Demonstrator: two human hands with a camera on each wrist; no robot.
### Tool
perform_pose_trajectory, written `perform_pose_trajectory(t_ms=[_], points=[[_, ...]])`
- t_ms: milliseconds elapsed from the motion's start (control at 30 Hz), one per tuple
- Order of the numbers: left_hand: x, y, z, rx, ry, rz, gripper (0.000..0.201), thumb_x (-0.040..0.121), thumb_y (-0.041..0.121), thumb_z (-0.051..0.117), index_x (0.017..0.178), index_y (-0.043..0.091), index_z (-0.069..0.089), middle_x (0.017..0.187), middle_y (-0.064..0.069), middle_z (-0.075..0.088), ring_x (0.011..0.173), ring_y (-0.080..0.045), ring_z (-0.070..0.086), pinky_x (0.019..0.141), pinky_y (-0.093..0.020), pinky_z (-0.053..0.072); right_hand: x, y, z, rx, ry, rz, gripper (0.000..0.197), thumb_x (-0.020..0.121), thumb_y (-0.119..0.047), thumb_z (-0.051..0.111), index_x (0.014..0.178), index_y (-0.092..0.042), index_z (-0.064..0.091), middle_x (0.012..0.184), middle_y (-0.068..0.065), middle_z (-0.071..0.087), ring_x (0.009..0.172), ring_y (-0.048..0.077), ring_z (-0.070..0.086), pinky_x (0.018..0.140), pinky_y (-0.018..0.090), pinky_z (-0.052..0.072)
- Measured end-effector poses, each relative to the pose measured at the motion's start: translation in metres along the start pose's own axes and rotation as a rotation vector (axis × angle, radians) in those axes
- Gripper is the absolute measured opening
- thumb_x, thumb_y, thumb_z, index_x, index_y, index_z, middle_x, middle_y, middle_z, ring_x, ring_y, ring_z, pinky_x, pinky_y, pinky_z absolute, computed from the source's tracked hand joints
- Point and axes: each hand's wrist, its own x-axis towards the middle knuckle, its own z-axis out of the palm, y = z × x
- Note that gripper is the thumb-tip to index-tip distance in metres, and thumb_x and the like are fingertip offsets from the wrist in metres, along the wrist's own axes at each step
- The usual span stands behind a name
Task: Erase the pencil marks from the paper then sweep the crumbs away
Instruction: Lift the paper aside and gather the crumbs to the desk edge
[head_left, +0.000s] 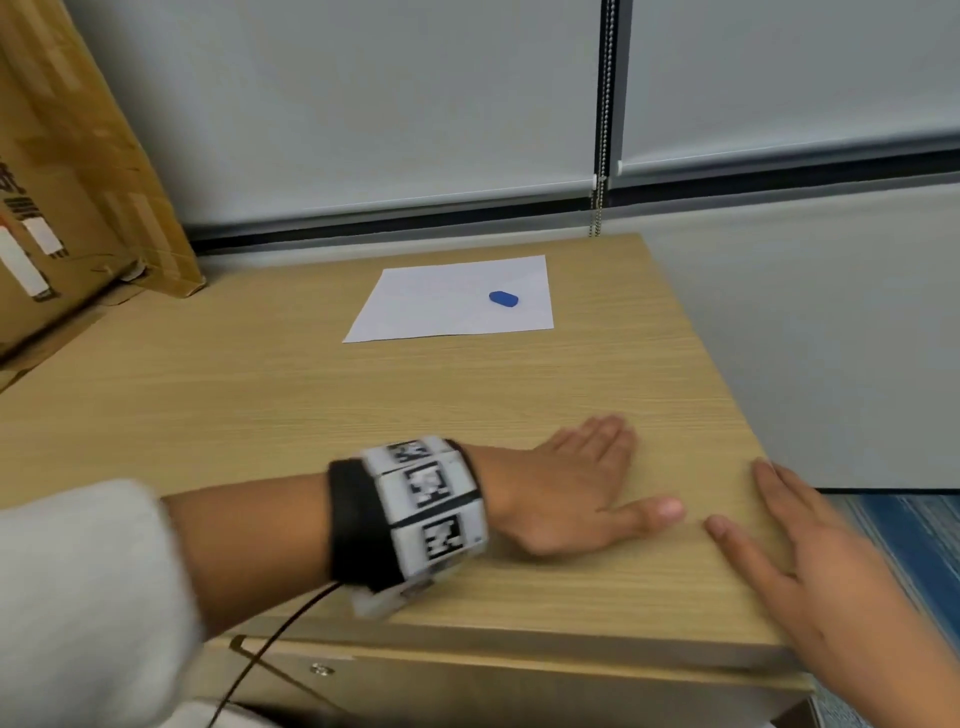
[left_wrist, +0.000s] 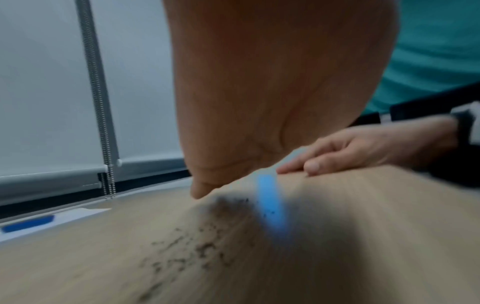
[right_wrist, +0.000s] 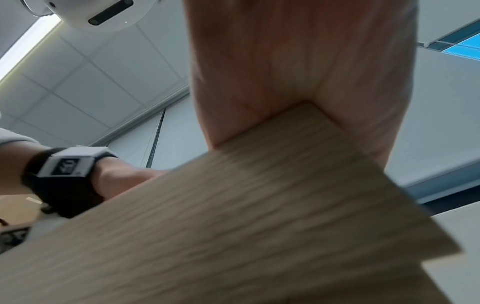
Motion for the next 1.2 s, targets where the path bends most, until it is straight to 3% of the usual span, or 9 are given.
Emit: perform_pose_trajectory(t_ms=[167, 267, 333, 467, 567, 700, 900, 1000, 1200], points=[[-0.086, -0.067, 0.029, -0.145, 0.093, -0.421, 0.102, 0.079, 0.077, 0.002, 0.151, 0.009, -0.02, 0.156, -0.003, -0.029, 0.143, -0.01, -0.024, 0.111, -0.022, -0.014, 0.0, -0.001, -0.001, -0.013, -0.02, 0.006, 0.088, 0.074, -0.057, 0.038, 0.15, -0.015, 0.025, 0.159, 0.0, 0.02, 0.141, 0.026, 0.03, 0.114, 0.035, 0.023], [-0.128, -0.114, 0.059, -0.218, 0.185, -0.731, 0.141, 0.044, 0.097, -0.018, 0.151, 0.006, -0.018, 0.158, -0.011, -0.025, 0.145, -0.017, -0.021, 0.115, -0.029, -0.009, 0.0, 0.001, 0.002, -0.051, -0.013, 0.021, 0.093, 0.071, -0.064, 0.034, 0.15, -0.016, 0.028, 0.158, 0.0, 0.022, 0.137, 0.033, 0.035, 0.112, 0.046, 0.03], [-0.136, -0.125, 0.073, -0.239, 0.183, -0.825, 0.138, 0.044, 0.095, -0.02, 0.15, 0.006, -0.019, 0.158, -0.012, -0.025, 0.146, -0.02, -0.021, 0.119, -0.036, -0.007, 0.0, 0.002, 0.004, -0.071, 0.009, 0.018, 0.094, 0.069, -0.066, 0.033, 0.149, -0.016, 0.029, 0.158, 0.0, 0.023, 0.134, 0.035, 0.039, 0.109, 0.049, 0.033], [-0.096, -0.081, 0.074, -0.226, 0.213, -0.663, 0.127, 0.051, 0.091, -0.024, 0.147, 0.008, -0.026, 0.153, -0.013, -0.033, 0.141, -0.023, -0.031, 0.117, -0.04, -0.014, 0.001, 0.001, 0.004, -0.062, 0.017, 0.014, 0.088, 0.073, -0.059, 0.038, 0.148, -0.013, 0.031, 0.157, 0.004, 0.024, 0.134, 0.035, 0.039, 0.108, 0.047, 0.032], [-0.046, -0.021, 0.063, -0.206, 0.196, -0.453, 0.105, 0.071, 0.082, -0.015, 0.144, 0.008, -0.03, 0.149, -0.014, -0.039, 0.138, -0.026, -0.036, 0.117, -0.047, -0.015, 0.001, 0.001, 0.004, -0.052, 0.028, 0.007, 0.08, 0.081, -0.052, 0.044, 0.148, -0.011, 0.031, 0.157, 0.005, 0.026, 0.134, 0.034, 0.038, 0.108, 0.043, 0.032], [-0.011, 0.025, 0.033, -0.328, 0.142, -0.298, 0.103, 0.072, 0.075, -0.007, 0.147, 0.008, -0.027, 0.154, -0.008, -0.035, 0.142, -0.019, -0.031, 0.119, -0.041, -0.013, 0.002, 0.005, 0.003, -0.047, 0.027, 0.001, 0.073, 0.088, -0.045, 0.05, 0.15, -0.013, 0.027, 0.158, 0.002, 0.023, 0.137, 0.029, 0.035, 0.108, 0.036, 0.03], [-0.077, -0.04, 0.048, -0.384, 0.334, -0.543, 0.109, 0.07, 0.084, -0.006, 0.147, 0.01, -0.027, 0.154, -0.003, -0.034, 0.138, -0.007, -0.029, 0.112, -0.024, -0.013, 0.003, 0.005, 0.001, -0.062, -0.003, -0.006, 0.08, 0.084, -0.055, 0.039, 0.151, -0.013, 0.024, 0.159, 0.002, 0.02, 0.139, 0.029, 0.033, 0.111, 0.037, 0.027], [-0.112, -0.054, 0.077, -0.431, 0.284, -0.715, 0.109, 0.07, 0.084, -0.008, 0.149, 0.01, -0.023, 0.156, -0.004, -0.031, 0.138, -0.006, -0.028, 0.112, -0.024, -0.013, 0.001, 0.002, 0.001, -0.061, -0.019, -0.008, 0.089, 0.076, -0.059, 0.031, 0.151, -0.012, 0.023, 0.158, 0.005, 0.02, 0.139, 0.029, 0.032, 0.111, 0.04, 0.029], [-0.064, -0.003, 0.088, -0.327, 0.383, -0.625, 0.097, 0.066, 0.076, -0.027, 0.141, 0.015, -0.032, 0.149, -0.005, -0.037, 0.138, -0.017, -0.035, 0.114, -0.04, -0.02, 0.0, 0.004, 0.002, -0.071, -0.007, -0.036, 0.089, 0.076, -0.061, 0.031, 0.149, -0.01, 0.027, 0.156, 0.008, 0.024, 0.133, 0.035, 0.039, 0.105, 0.043, 0.036]])
